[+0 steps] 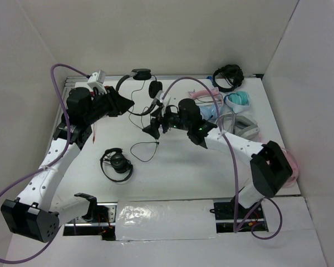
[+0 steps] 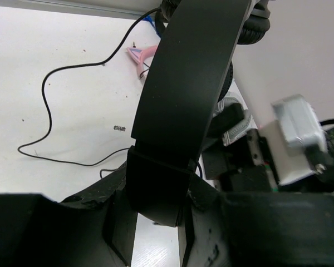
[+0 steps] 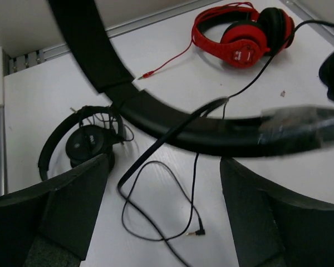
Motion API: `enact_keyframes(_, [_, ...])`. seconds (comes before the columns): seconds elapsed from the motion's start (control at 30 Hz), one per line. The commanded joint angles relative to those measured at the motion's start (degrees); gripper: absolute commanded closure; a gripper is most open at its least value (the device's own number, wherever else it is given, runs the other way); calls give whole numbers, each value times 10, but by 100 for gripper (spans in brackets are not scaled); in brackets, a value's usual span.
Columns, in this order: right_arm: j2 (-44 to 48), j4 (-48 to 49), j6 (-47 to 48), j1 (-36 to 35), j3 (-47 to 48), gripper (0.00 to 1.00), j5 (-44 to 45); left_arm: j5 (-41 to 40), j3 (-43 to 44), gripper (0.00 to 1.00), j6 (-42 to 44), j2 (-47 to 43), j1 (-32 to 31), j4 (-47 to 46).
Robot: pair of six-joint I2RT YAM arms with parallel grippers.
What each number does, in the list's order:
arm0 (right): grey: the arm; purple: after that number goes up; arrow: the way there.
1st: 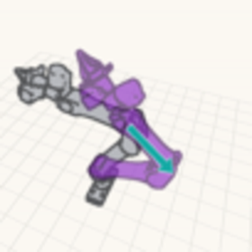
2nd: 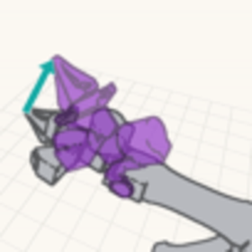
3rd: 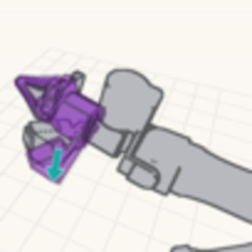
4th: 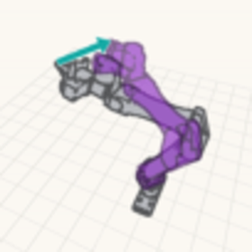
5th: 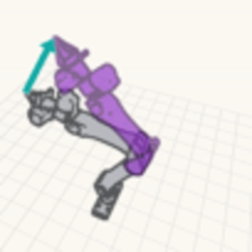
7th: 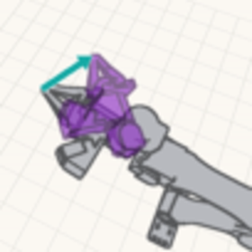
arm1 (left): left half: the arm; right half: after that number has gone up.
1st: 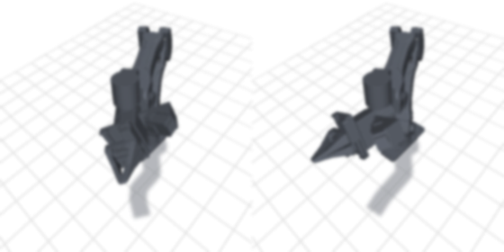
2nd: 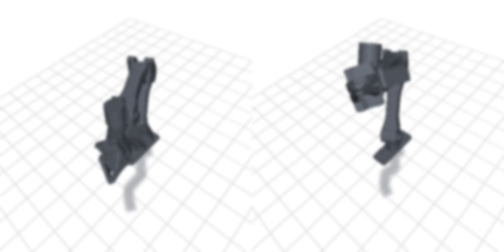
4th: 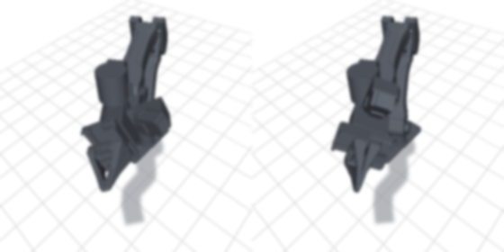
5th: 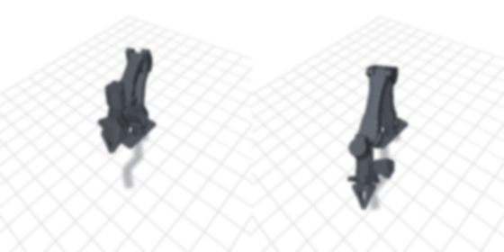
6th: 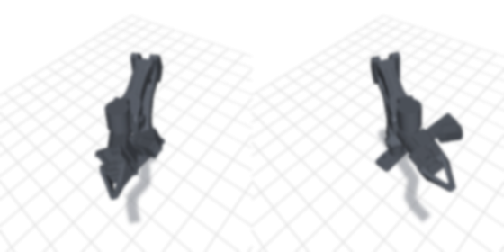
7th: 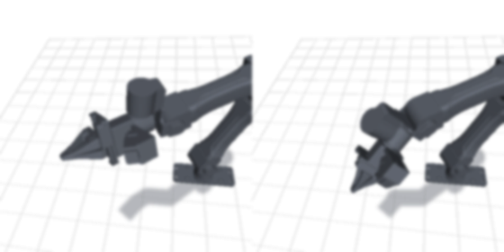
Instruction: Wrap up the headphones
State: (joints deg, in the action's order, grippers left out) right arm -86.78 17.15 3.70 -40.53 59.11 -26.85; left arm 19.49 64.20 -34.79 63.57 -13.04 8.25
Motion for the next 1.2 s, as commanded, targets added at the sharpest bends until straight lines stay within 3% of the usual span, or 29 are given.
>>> enact_keyframes(0.0, [-44,55,3,-7,49,16,-6,22,22,100,-5,-14,0,-43])
enact_keyframes(0.07, [-47,65,-18,-7,46,47,-7,13,19,100,-4,-17,-1,-46])
enact_keyframes(0.1, [-39,68,-24,-7,30,77,-14,12,19,100,0,-15,0,-47])
enact_keyframes(0.17, [4,90,-35,-10,4,100,0,2,21,100,2,-5,1,-45])
enact_keyframes(0.4, [175,-9,-74,-7,-27,100,201,25,4,100,38,33,8,-38])
enact_keyframes(0.63, [265,-106,-108,135,38,100,355,80,-36,100,119,20,6,-12])
enact_keyframes(0.97, [222,-207,-208,394,155,100,337,189,-103,100,188,-36,4,10])
enact_keyframes(1.17, [146,-246,-251,472,206,100,322,212,-113,100,209,-39,3,32])
